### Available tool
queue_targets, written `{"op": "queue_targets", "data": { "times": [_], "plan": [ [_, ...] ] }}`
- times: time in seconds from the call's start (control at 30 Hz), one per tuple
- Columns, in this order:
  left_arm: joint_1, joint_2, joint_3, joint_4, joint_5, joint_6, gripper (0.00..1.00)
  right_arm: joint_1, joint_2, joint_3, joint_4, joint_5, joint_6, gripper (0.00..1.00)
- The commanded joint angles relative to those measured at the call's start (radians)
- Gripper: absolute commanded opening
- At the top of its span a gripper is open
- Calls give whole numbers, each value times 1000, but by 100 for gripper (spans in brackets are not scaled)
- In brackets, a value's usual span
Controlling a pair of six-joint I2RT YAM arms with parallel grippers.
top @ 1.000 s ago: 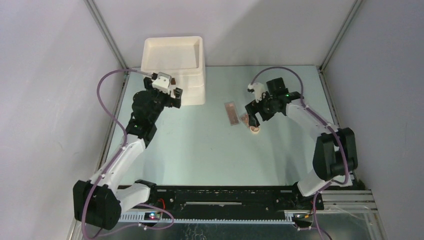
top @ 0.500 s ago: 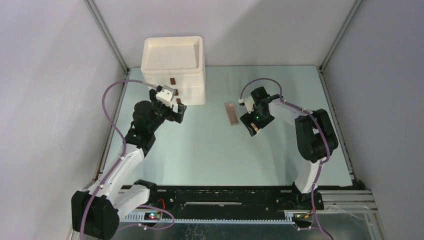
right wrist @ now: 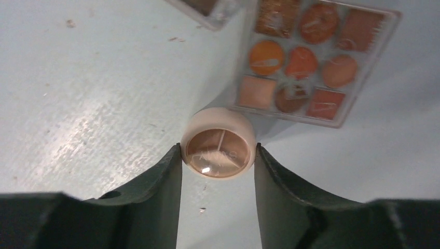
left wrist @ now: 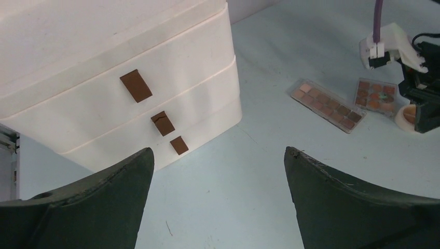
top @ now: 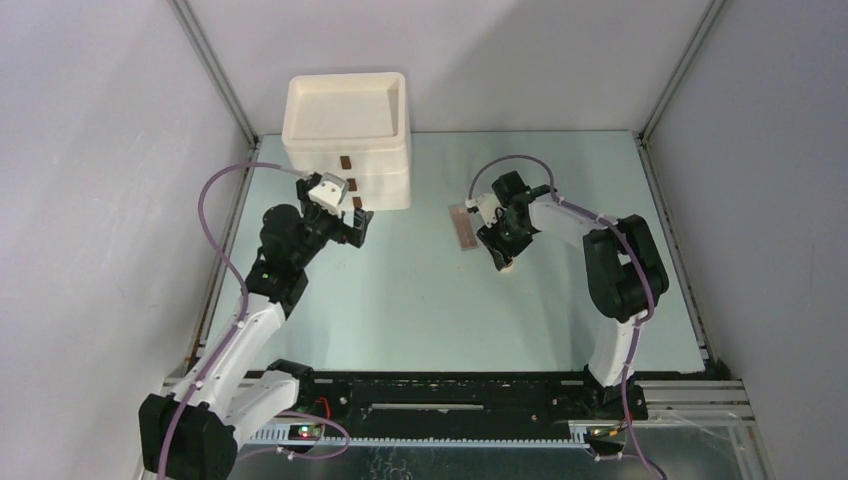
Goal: Organize the makeup
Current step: Pick up the makeup from the center of the board, then place the makeup at the center of the board.
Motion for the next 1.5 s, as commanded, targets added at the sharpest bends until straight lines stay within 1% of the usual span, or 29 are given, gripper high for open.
{"op": "queue_targets", "data": {
  "times": [0.0, 0.07, 0.1, 0.2, 0.3, 0.4, 0.53, 0.73, 0.83, 0.97, 1.03, 1.1, 1.13, 1.3, 1.47],
  "plan": [
    [4, -48, -19, 20, 23, 31, 100, 60, -8, 46, -41, -45, -16, 46],
    [4, -65, -18, 12, 25, 40, 100, 99, -30, 51, -43, -50, -24, 41],
    [4, -74, -20, 8, 24, 46, 100, 121, -41, 53, -43, -57, -31, 40],
    [4, -98, -19, -12, 29, 54, 100, 197, -57, 85, -46, -88, -51, 39],
    [4, -118, -23, -38, 53, 54, 100, 267, -31, 153, -60, -112, -58, 39],
    [4, -140, -38, -50, 72, 59, 100, 331, 21, 215, -67, -117, -58, 40],
    [4, -171, -58, -54, 104, 72, 100, 396, 96, 269, -68, -84, -57, 44],
    [4, -187, -54, -109, 217, 101, 100, 431, 164, 292, -60, -72, -31, 49],
    [3, -198, -55, -159, 234, 110, 100, 434, 173, 287, -54, -70, -23, 54],
    [4, -210, -55, -193, 232, 128, 100, 435, 169, 279, -51, -55, -17, 70],
    [4, -212, -54, -205, 238, 134, 100, 434, 153, 269, -45, -47, -15, 82],
    [3, -212, -50, -220, 251, 146, 100, 428, 125, 257, -41, -47, -15, 97],
    [3, -212, -48, -228, 260, 152, 100, 422, 107, 249, -37, -52, -14, 99],
    [1, -189, -23, -298, 331, 199, 100, 351, 5, 224, -67, -160, -20, 100],
    [-14, -145, -21, -283, 363, 164, 100, 257, -144, 160, -97, -258, -50, 100]
  ]
}}
